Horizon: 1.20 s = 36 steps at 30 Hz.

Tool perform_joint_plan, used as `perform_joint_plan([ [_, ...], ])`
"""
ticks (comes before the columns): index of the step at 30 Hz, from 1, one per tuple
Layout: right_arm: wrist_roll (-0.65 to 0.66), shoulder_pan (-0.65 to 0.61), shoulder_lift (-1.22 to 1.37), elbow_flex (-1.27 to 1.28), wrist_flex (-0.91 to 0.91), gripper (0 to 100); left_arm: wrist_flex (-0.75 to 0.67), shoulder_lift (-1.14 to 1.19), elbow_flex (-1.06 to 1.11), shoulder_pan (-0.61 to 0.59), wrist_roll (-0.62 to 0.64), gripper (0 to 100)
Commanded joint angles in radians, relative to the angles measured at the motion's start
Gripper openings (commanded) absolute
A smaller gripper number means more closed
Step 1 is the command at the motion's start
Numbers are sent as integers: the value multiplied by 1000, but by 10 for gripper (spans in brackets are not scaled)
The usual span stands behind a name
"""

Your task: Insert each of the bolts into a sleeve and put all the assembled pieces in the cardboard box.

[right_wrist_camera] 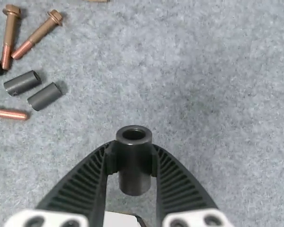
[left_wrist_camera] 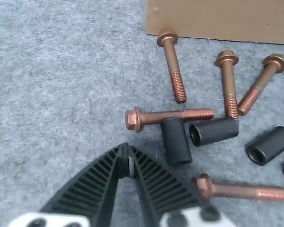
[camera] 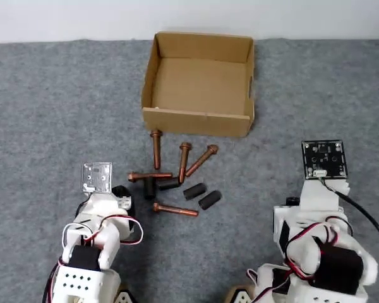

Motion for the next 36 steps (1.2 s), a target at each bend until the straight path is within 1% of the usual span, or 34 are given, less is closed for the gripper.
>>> perform_joint_plan([
  [1,-2,10,1,-6,38,8,2,-3,-7,29,3,7],
  [3,-2,10,1,-6,38,8,2,-3,-7,87,-12,8],
  [4,-2,10,1,-6,38,8,2,-3,-7,112,-49,8],
  [7,-2,10,1,-6,38,8,2,-3,-8,158,-218,8],
  [9,-2,10,1,-2,38,8,3,-3,-28,146,-301,7],
  [11,-2,10,1,2,38,8,3,-3,-79,115,-350,7],
  [15,-2,10,1,3,38,8,29,2,-245,97,-361,6],
  [20,-2,10,1,3,38,8,181,8,-476,98,-359,7],
  [23,-2,10,1,3,38,8,278,12,-552,98,-359,7],
  [25,-2,10,1,3,38,8,330,58,-588,97,-359,8],
  [28,-2,10,1,3,38,8,382,203,-665,97,-359,8],
  [32,-2,10,1,3,38,8,423,470,-822,97,-359,7],
  [36,-2,12,1,3,38,8,437,723,-970,98,-359,7],
])
